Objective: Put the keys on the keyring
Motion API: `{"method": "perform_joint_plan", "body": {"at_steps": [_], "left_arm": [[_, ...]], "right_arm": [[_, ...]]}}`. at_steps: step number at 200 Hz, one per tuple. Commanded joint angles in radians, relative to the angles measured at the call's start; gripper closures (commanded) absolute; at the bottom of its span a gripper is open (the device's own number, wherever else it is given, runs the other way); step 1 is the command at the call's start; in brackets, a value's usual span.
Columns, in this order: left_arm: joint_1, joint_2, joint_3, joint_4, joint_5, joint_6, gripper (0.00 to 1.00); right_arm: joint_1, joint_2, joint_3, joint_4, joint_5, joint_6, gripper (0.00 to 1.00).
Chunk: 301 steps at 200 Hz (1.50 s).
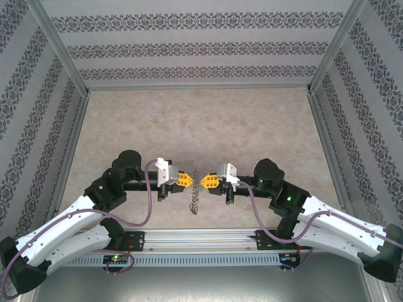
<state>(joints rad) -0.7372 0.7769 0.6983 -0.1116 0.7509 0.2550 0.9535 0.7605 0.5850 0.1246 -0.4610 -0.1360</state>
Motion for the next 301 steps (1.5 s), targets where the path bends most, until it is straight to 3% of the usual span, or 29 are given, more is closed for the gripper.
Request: {"method": "perform_joint_plan", "body": {"at_steps": [1, 301], "left_arm": [[0.012, -0.01, 0.033, 0.01, 0.008, 0.015, 1.0], [0.012, 0.016, 0.049, -0.018, -0.03, 0.029, 1.0]], "right_arm": [[0.01, -0.002, 0.021, 0.061, 0.001, 0.003, 1.0], [0.01, 0.056, 0.073, 0.106, -0.032, -0.004, 1.0]]}}
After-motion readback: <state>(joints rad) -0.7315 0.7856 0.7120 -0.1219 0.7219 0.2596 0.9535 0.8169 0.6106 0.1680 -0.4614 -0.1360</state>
